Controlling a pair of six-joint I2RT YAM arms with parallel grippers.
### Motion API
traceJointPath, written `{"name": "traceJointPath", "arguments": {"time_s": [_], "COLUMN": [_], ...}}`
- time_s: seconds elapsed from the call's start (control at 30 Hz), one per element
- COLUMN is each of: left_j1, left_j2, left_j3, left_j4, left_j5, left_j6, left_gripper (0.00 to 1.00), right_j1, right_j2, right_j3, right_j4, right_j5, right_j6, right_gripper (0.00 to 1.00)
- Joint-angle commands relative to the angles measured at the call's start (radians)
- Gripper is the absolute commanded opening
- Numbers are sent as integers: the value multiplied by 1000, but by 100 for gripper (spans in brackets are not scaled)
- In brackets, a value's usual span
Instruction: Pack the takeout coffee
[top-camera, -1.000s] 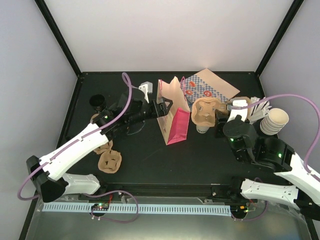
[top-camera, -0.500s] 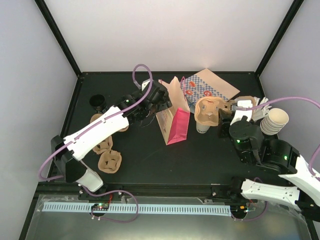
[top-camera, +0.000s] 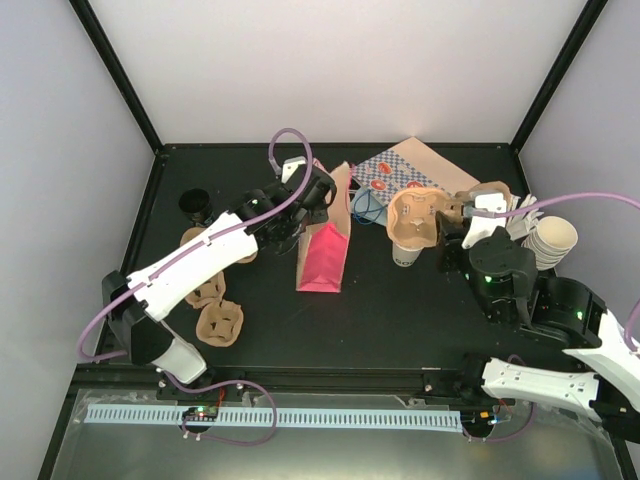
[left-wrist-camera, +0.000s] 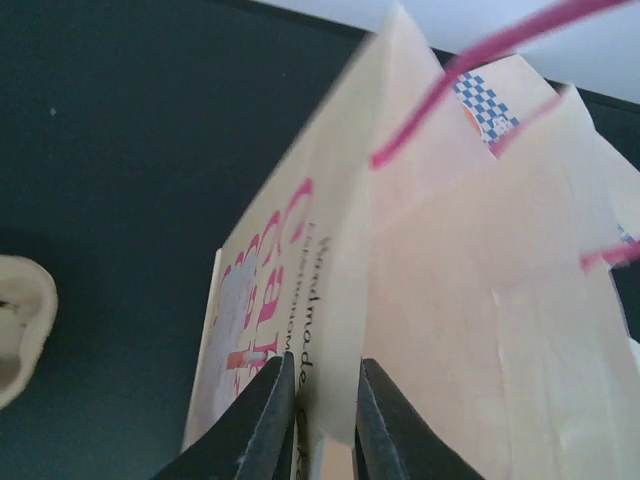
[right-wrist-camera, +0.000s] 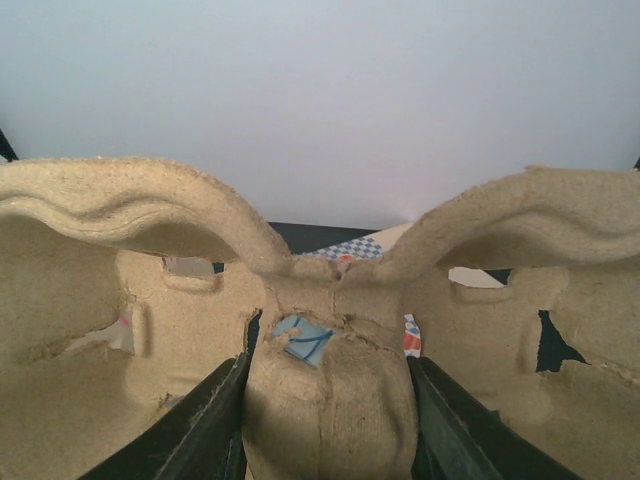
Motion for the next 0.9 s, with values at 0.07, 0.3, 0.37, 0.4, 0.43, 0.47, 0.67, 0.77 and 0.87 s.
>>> {"name": "traceJointPath", "arguments": {"time_s": [0.07, 0.3, 0.37, 0.4, 0.43, 0.47, 0.67, 0.77, 0.87], "left_j1": [-5, -4, -5, -5, -5, -4, -4, -4, -4], "left_j2": [-83, -175, -212, -231, -248, -260, -351, -367, -378], "left_j3": [19, -50, -87, -107, -130, -149, -212, -213, -213], "left_j4": [-19, 28, 57, 70, 89, 104, 142, 146, 143], "left_j5": [-73, 3, 19, 32, 46, 55, 37, 47, 62], "left_j6": [184, 406, 489, 531, 578, 616, 746, 797, 836], "left_gripper": [16, 8, 5, 4, 4, 4, 3, 2, 1], "right_j1": [-4, -4, -4, -4, -4, -4, -4, -4, -4], "right_j2": [21, 46, 48, 49, 50, 50, 51, 54, 57], "right_j3": [57, 99, 102, 103, 104, 106, 107, 106, 103], "right_j4": [59, 57, 54, 53, 52, 51, 44, 42, 44], "right_j5": [-87, -182, -208, -221, -233, -246, -287, -302, -337], "right_j6": [-84, -95, -91, -88, -86, -83, -77, -75, -75], "right_gripper": [44, 44, 44, 44, 44, 44, 44, 44, 44]}}
